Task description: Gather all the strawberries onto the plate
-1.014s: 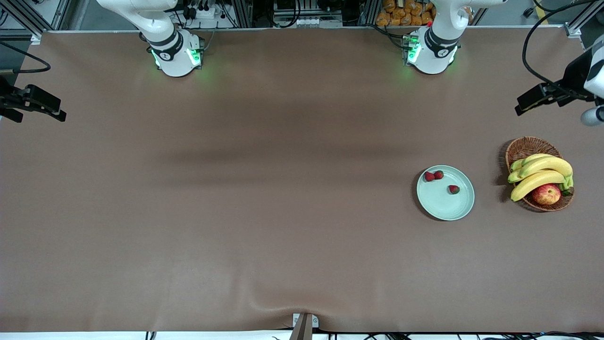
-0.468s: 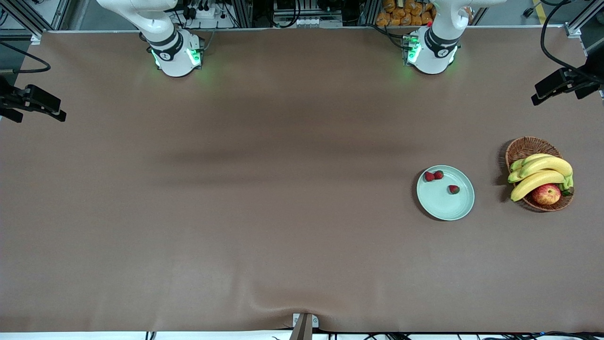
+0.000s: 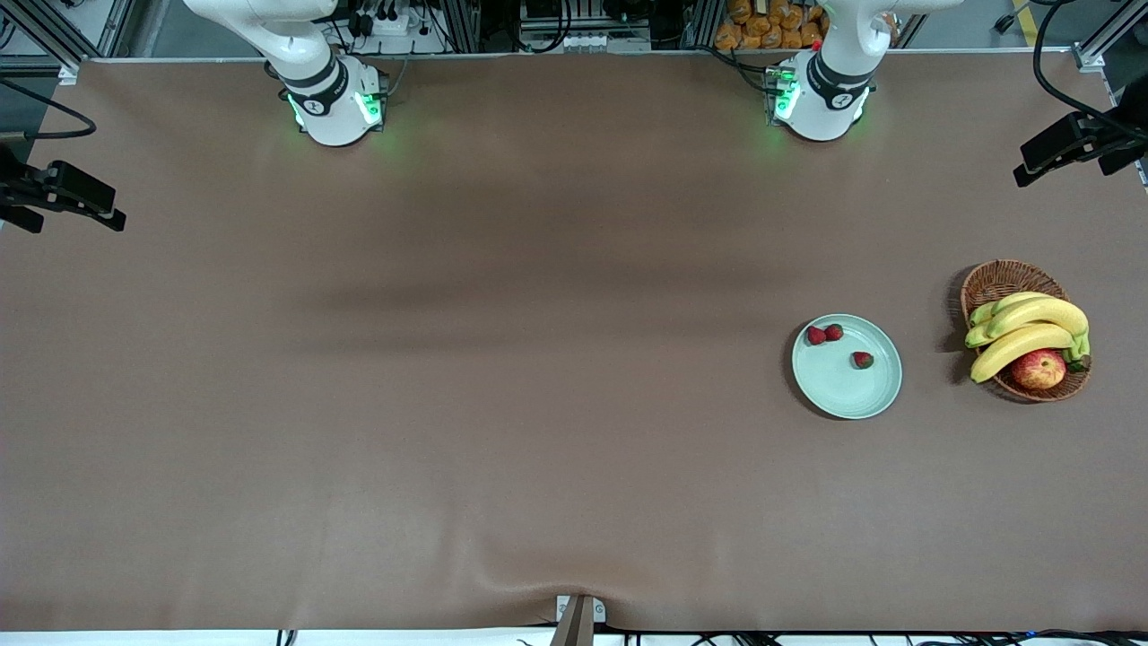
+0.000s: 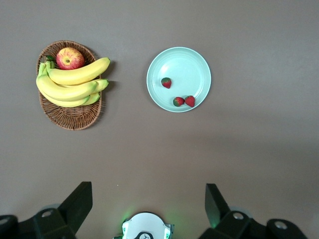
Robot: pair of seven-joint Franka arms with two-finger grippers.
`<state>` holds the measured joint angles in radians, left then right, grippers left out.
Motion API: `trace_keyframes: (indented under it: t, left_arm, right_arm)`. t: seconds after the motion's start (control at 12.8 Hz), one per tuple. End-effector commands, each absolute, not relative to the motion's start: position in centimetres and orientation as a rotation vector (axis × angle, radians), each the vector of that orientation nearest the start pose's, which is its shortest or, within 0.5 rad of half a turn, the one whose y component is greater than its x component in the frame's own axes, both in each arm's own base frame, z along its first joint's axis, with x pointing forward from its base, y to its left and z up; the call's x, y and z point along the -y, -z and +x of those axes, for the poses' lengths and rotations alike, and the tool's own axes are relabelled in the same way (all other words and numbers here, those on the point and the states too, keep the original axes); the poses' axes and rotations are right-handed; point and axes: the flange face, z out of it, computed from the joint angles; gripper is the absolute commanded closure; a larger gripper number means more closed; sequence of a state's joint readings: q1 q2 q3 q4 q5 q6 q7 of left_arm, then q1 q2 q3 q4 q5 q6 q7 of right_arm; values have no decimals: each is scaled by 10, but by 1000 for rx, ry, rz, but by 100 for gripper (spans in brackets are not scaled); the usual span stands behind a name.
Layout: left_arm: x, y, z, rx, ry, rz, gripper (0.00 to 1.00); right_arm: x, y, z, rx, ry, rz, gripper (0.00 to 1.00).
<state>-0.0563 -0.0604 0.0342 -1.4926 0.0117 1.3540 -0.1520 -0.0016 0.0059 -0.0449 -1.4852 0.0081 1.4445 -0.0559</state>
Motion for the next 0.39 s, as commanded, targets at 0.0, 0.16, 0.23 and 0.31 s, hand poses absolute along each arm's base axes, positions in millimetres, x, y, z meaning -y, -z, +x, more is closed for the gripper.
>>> trace_keyframes:
  t: [0.0,0.16,0.23,0.31]
  left_arm:
    - [13,-681,510,168,-133,-3121,0]
    - [13,-681,510,168,-133,-3121,0]
    - [12,-681,510,172,-136,-3121,0]
    - [11,-681,510,175,-138,-3121,0]
  right_arm:
    - [22,-654,544,2,-67,-3130,0]
    - [22,-654,544,1,-67,-3132,0]
    - [21,-654,544,4,-67,-3132,0]
    - [21,-654,544,4,-67,-3132,0]
